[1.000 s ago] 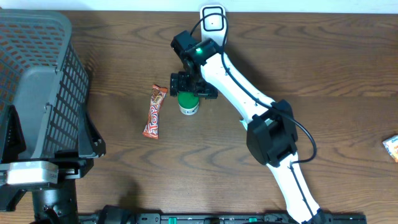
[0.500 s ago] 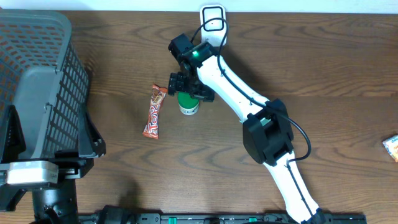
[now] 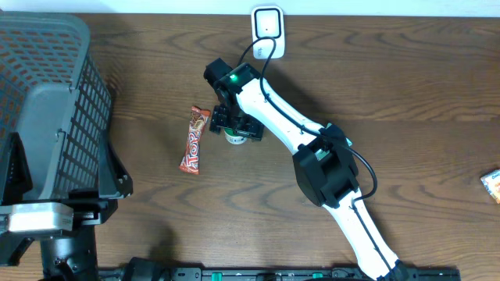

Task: Scan the item barcode
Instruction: 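Lift the jar with the right gripper and tilt it near the bar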

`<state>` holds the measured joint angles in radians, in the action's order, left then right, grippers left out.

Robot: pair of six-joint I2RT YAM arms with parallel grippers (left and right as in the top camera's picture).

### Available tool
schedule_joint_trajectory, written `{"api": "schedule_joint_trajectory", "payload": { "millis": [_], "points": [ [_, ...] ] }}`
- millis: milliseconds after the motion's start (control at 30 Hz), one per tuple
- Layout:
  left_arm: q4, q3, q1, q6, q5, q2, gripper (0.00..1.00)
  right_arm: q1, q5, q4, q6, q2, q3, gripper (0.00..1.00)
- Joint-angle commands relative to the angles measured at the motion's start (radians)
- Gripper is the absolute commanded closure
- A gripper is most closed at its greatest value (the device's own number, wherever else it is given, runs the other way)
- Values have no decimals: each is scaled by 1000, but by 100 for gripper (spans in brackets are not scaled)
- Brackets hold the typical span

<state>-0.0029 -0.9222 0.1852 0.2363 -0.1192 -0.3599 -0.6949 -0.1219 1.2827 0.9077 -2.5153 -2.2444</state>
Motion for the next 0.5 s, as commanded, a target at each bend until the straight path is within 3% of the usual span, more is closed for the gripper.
{"api": "schedule_joint_trajectory", "payload": {
  "millis": [0,200,467],
  "points": [
    [-5,-4,1,7,-13,26,2,4,37,13,21,-6,-18,18],
    [-21,-3,1,7,-13,55,2,4,47,10,31,-6,-18,28],
    [-37,-3,-30,7,-13,79,2,4,73,8,80,-6,-17,31]
  ]
}}
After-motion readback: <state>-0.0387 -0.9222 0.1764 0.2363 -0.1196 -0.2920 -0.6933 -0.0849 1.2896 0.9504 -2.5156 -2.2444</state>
